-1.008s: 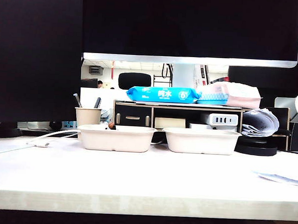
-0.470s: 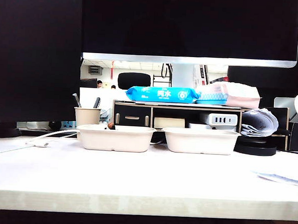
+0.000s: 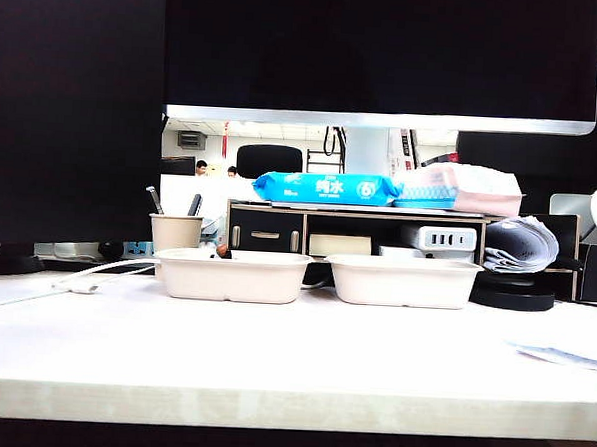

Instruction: Put the dolls with similar sizes into the same paper box, while dolls with different sizes go into separate paper boxes.

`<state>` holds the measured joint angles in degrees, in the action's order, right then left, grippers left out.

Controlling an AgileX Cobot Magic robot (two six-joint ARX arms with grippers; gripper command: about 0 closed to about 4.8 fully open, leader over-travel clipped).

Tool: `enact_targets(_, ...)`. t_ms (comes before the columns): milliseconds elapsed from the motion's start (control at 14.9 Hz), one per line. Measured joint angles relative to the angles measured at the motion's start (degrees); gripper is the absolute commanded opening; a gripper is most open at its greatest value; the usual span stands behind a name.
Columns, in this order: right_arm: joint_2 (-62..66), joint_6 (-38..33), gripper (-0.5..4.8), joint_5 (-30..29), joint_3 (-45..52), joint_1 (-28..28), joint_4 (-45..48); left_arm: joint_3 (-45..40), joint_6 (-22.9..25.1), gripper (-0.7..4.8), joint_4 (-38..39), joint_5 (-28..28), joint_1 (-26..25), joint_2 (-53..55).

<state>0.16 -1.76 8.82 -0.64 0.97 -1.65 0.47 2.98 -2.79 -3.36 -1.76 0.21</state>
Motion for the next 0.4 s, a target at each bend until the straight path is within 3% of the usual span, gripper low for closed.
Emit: enact_targets(403,0.00,0.00,-0.07,0.00,0.00,0.00,0.02,0.00,0.00,-0.02,0.00,-0.31,0.00,0.00)
